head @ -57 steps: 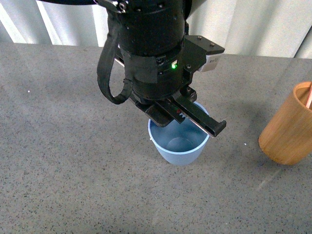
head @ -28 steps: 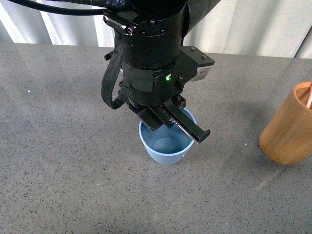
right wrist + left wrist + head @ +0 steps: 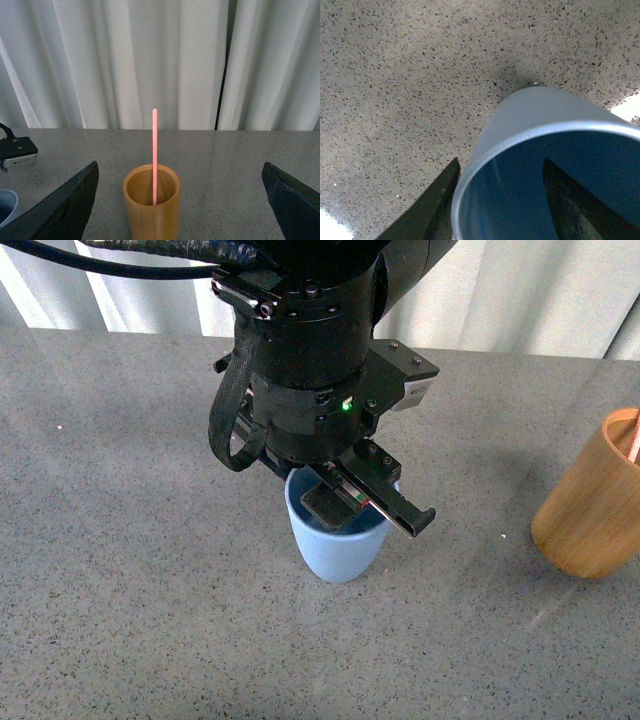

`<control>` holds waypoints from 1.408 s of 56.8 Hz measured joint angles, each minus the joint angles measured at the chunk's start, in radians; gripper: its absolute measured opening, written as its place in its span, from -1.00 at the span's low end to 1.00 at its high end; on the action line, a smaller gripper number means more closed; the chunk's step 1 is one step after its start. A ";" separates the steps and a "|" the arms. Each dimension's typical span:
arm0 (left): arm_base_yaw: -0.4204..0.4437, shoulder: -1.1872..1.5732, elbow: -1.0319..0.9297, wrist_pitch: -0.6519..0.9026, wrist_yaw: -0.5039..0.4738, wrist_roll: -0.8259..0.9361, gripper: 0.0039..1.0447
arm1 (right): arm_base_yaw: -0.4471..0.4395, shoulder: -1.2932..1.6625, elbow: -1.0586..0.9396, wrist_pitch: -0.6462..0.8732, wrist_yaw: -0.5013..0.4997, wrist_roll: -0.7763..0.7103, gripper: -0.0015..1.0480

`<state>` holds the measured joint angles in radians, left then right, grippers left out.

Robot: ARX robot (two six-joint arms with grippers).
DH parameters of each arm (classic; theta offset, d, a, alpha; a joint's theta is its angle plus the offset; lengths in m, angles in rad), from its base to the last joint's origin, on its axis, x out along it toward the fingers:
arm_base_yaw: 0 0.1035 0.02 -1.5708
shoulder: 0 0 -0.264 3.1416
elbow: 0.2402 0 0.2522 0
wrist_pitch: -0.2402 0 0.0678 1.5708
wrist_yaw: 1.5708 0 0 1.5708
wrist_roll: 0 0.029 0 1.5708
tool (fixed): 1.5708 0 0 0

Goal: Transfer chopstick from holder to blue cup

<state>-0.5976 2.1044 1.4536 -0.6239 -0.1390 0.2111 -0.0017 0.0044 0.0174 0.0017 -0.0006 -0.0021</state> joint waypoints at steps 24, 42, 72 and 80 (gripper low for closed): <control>0.091 -0.118 -0.005 -0.012 0.018 -0.022 0.87 | 0.000 0.000 0.000 0.000 0.000 0.000 0.81; 0.230 -0.381 -0.122 0.107 0.134 -0.113 0.87 | 0.000 0.000 0.000 0.000 0.000 0.000 0.81; 0.357 -0.729 -0.758 1.255 -0.082 -0.188 0.23 | 0.000 0.000 0.000 0.000 0.000 0.000 0.81; 0.402 -0.840 -0.911 1.361 -0.047 -0.198 -0.20 | 0.000 0.000 0.000 0.000 0.000 0.000 0.81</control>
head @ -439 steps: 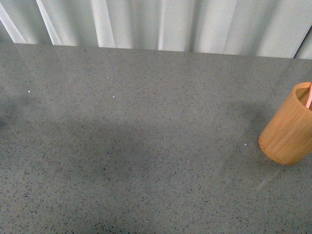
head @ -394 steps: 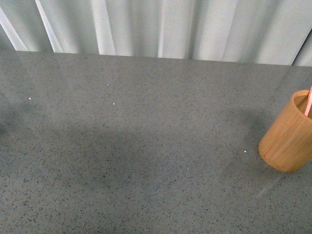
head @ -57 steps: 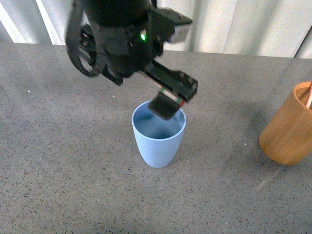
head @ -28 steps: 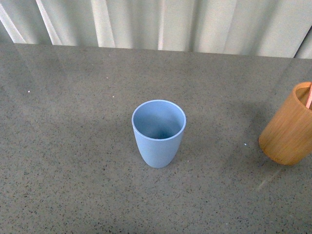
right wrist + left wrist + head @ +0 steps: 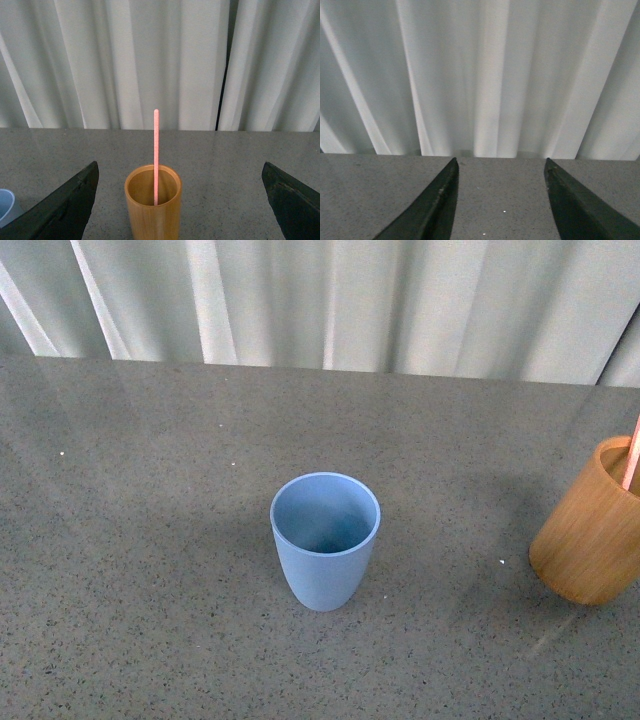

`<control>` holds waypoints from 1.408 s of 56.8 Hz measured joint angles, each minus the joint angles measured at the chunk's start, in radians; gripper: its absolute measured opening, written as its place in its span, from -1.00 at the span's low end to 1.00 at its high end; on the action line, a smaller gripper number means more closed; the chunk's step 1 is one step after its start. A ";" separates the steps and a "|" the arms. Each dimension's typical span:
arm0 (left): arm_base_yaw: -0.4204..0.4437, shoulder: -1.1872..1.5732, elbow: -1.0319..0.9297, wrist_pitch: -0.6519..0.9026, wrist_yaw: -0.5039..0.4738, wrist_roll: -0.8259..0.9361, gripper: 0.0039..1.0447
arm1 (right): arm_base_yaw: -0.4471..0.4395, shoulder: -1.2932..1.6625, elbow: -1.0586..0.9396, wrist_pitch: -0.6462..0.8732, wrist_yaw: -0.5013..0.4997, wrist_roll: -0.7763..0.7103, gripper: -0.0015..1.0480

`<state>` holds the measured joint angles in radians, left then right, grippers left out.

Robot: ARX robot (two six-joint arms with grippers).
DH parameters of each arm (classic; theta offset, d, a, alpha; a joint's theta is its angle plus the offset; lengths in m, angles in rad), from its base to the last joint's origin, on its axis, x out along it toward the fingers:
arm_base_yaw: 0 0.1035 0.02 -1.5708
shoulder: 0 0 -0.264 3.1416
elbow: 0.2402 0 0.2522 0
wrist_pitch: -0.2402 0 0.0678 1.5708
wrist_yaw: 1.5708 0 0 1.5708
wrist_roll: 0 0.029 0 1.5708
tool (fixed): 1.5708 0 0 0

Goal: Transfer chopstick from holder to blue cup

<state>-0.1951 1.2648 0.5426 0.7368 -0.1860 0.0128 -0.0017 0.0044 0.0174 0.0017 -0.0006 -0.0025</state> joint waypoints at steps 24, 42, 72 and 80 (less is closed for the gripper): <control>0.094 -0.240 -0.307 0.043 0.087 -0.015 -0.94 | 0.000 0.000 0.000 0.000 0.000 0.000 0.81; 0.188 -0.418 -0.422 -0.018 0.180 -0.015 -0.94 | 0.000 0.000 0.000 0.000 0.000 0.000 0.81; 0.193 -0.675 -0.524 -0.162 0.183 -0.015 -0.94 | 0.000 0.000 0.000 0.000 0.000 0.000 0.81; 0.193 -0.766 -0.524 -0.241 0.183 -0.015 -0.94 | 0.000 0.000 0.000 0.000 0.000 0.000 0.81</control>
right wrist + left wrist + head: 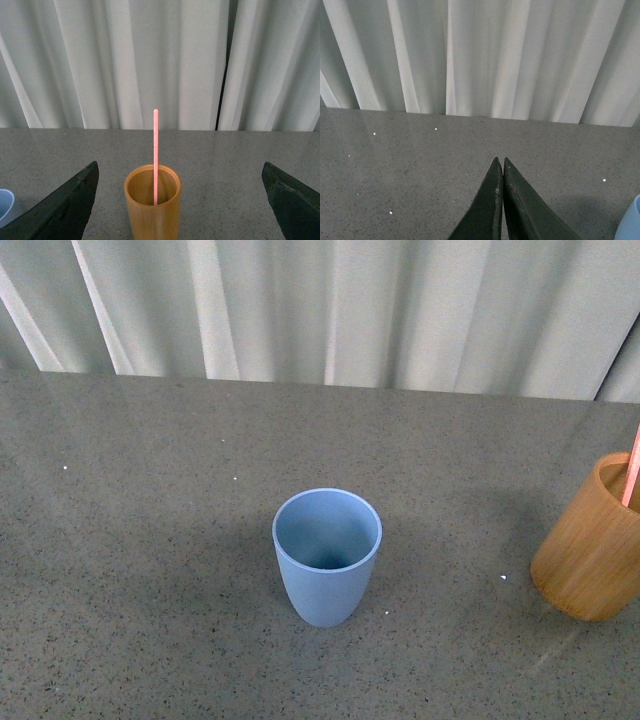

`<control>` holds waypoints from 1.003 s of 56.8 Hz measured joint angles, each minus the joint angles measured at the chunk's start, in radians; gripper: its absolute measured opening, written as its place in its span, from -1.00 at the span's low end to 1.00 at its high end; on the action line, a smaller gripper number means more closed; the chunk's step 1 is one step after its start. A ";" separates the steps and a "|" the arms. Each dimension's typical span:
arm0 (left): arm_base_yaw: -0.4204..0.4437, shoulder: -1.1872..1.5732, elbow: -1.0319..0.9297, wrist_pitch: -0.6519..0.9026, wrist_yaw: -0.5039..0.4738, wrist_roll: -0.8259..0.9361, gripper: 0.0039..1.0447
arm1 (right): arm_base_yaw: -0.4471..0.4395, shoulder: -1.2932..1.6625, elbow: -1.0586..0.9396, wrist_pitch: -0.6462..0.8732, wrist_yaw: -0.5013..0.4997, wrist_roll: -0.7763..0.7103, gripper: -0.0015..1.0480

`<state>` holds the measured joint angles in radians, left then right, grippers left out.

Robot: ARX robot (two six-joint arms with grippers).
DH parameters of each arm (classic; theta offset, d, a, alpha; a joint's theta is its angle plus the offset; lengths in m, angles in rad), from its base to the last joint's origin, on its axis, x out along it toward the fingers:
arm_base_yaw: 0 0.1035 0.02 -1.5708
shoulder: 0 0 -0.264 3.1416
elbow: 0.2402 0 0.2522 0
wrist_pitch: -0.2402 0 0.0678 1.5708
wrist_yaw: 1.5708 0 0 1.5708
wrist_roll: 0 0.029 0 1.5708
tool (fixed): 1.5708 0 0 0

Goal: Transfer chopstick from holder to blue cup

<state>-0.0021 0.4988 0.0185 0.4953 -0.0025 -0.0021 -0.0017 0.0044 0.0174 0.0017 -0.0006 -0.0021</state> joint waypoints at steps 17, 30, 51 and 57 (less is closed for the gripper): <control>0.000 -0.157 0.000 -0.151 0.000 0.000 -0.94 | 0.000 0.000 0.000 0.000 0.000 0.000 0.81; 0.000 -0.241 0.000 -0.234 0.000 0.000 -0.94 | 0.000 0.000 0.000 0.000 0.000 0.000 0.81; 0.000 -0.451 0.000 -0.478 0.002 0.000 -0.94 | 0.000 0.000 0.000 0.000 0.000 0.000 0.81; 0.000 -0.495 0.000 -0.491 0.002 0.000 -0.94 | 0.000 0.000 0.000 0.000 0.000 0.000 0.81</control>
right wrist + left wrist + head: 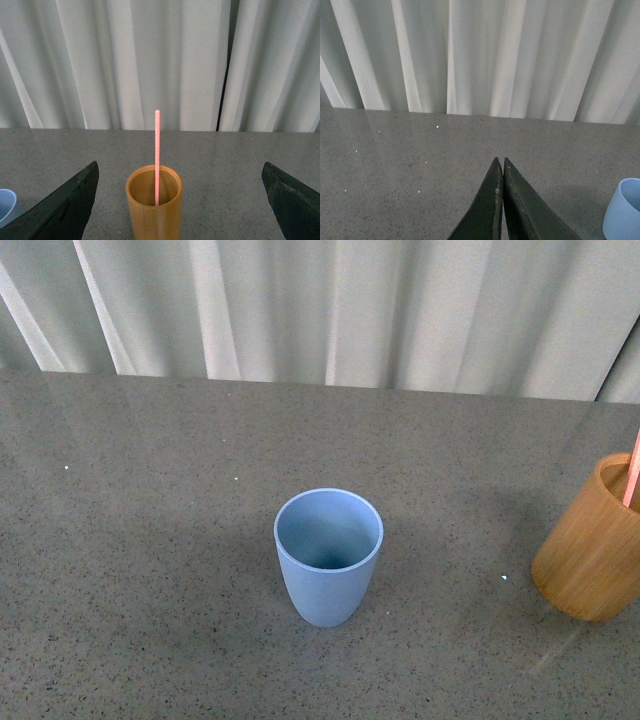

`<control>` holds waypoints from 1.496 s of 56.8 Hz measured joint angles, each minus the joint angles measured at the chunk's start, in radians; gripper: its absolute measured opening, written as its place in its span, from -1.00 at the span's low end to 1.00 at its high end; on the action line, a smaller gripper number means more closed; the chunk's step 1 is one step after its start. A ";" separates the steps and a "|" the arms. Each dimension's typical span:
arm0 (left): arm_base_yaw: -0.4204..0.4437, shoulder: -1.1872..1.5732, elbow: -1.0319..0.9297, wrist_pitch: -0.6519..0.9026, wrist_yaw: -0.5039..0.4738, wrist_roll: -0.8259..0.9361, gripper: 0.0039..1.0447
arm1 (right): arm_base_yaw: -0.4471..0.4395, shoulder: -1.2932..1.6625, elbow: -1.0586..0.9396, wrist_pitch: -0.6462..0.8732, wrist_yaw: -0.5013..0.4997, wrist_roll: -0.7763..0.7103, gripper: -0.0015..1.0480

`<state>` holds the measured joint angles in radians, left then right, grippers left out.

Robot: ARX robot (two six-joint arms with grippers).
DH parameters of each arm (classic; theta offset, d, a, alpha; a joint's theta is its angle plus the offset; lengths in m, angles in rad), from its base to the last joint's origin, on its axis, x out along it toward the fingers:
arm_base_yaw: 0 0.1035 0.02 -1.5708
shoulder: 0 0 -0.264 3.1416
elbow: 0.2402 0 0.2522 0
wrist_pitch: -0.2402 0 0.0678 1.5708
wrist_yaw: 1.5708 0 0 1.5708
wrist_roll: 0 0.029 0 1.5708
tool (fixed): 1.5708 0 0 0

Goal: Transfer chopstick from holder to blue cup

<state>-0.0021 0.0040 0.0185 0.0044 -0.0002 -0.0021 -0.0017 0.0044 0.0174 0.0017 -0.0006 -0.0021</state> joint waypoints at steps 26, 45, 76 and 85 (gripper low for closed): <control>0.000 0.000 0.000 -0.004 0.000 0.000 0.32 | 0.000 0.000 0.000 0.000 0.000 0.000 0.81; 0.000 0.000 0.000 -0.004 0.000 0.000 0.87 | -0.006 0.420 0.055 0.136 -0.008 0.072 0.81; 0.000 -0.001 0.000 -0.004 0.000 0.000 0.87 | -0.003 1.505 0.230 1.028 -0.074 0.074 0.81; 0.000 -0.001 0.000 -0.004 0.000 0.000 0.87 | 0.030 1.588 0.290 1.050 -0.025 0.068 0.81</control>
<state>-0.0021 0.0032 0.0185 0.0006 -0.0002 -0.0025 0.0284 1.5925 0.3069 1.0515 -0.0254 0.0662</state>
